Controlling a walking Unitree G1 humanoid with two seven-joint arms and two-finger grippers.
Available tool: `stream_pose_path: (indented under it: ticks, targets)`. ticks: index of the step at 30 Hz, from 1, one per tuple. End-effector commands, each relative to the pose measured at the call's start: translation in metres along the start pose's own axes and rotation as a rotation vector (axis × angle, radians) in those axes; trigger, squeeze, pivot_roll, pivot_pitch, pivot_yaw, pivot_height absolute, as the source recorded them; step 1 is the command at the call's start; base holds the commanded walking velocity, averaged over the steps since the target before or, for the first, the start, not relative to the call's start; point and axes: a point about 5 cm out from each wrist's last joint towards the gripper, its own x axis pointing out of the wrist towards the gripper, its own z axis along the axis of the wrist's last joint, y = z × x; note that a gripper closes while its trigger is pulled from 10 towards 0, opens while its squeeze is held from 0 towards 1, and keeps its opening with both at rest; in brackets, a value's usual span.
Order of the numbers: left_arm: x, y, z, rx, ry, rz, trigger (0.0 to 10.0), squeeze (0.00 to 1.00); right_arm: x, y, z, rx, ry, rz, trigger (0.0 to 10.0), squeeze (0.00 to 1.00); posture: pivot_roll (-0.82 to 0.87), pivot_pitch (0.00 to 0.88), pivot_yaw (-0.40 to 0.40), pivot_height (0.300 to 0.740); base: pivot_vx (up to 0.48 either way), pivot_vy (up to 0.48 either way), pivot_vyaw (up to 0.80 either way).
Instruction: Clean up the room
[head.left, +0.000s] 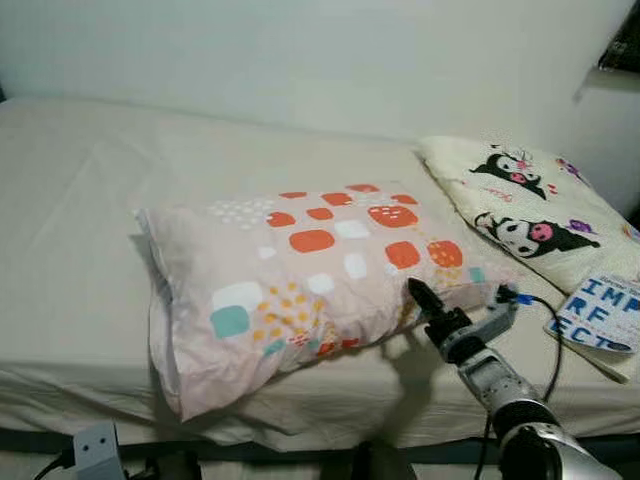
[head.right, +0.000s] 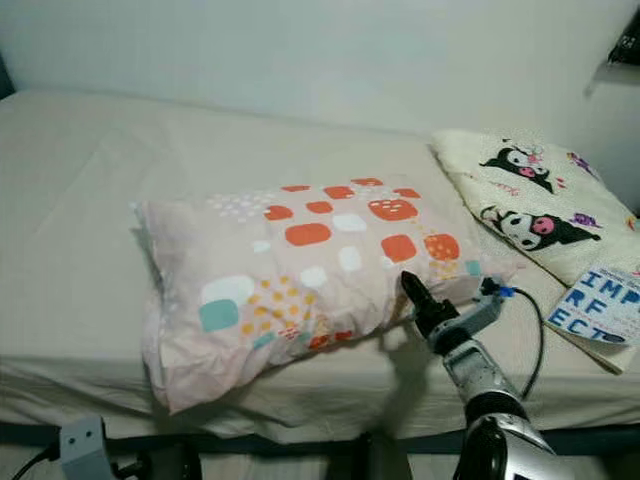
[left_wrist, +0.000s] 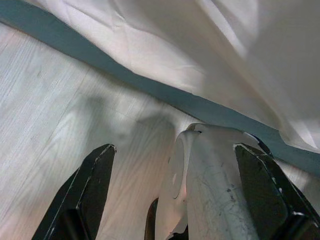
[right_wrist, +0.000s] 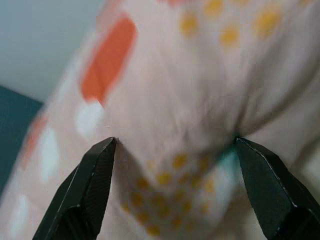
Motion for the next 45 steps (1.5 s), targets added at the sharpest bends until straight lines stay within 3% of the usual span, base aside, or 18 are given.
stream_pose_path:
  ticks: [1, 7, 15, 25, 27, 38, 42, 43, 45]
  targets:
    - [-0.006, 0.002, -0.016, 0.021, 0.066, -0.013, 10.0, 0.00, 0.000, -0.002, -0.007, 0.017, 0.019, -0.046, 10.0, 0.00, 0.05, 0.045, -0.165, 0.389, 0.000, 0.000, 0.00]
    - [-0.006, 0.006, -0.016, 0.033, 0.057, -0.015, 10.0, 0.00, 0.005, 0.003, -0.013, 0.040, 0.008, -0.050, 10.0, 0.00, 0.07, 0.060, -0.146, 0.374, 0.000, 0.000, 0.00]
    - [-0.007, 0.012, -0.014, 0.055, 0.047, -0.018, 10.0, 0.00, 0.022, 0.028, -0.019, 0.043, 0.036, 0.043, 10.0, 0.00, 0.09, 0.073, -0.129, 0.360, 0.000, 0.000, 0.00]
    - [-0.006, 0.011, -0.012, 0.078, 0.039, -0.032, 10.0, 0.00, 0.036, 0.047, -0.034, 0.009, 0.129, 0.017, 10.0, 0.00, 0.09, 0.066, -0.133, 0.360, 0.000, 0.000, 0.00]
    - [-0.007, 0.008, -0.013, 0.094, 0.043, -0.043, 10.0, 0.00, 0.042, 0.057, -0.036, -0.006, 0.143, 0.019, 10.0, 0.00, 0.10, 0.059, -0.133, 0.360, 0.000, 0.000, 0.00]
    - [-0.006, 0.007, -0.013, 0.096, 0.040, -0.046, 10.0, 0.00, 0.049, 0.067, -0.022, 0.038, 0.078, 0.020, 10.0, 0.00, 0.10, 0.050, -0.137, 0.360, 0.000, 0.000, 0.00]
    - [-0.006, 0.007, -0.013, 0.098, 0.042, -0.046, 10.0, 0.00, 0.050, 0.068, -0.024, -0.008, 0.114, -0.002, 10.0, 0.00, 0.09, 0.037, -0.137, 0.360, 0.000, 0.000, 0.00]
    - [-0.006, 0.006, -0.012, 0.100, 0.042, -0.047, 10.0, 0.00, 0.050, 0.064, -0.027, -0.042, 0.130, -0.047, 3.4, 0.00, 0.09, 0.031, -0.136, 0.360, 0.000, 0.000, 0.00]
    - [-0.006, 0.006, -0.012, 0.101, 0.043, -0.048, 10.0, 0.00, 0.049, 0.062, -0.029, -0.064, 0.139, -0.079, 3.4, 0.00, 0.09, 0.031, -0.136, 0.360, 0.000, 0.000, 0.00]
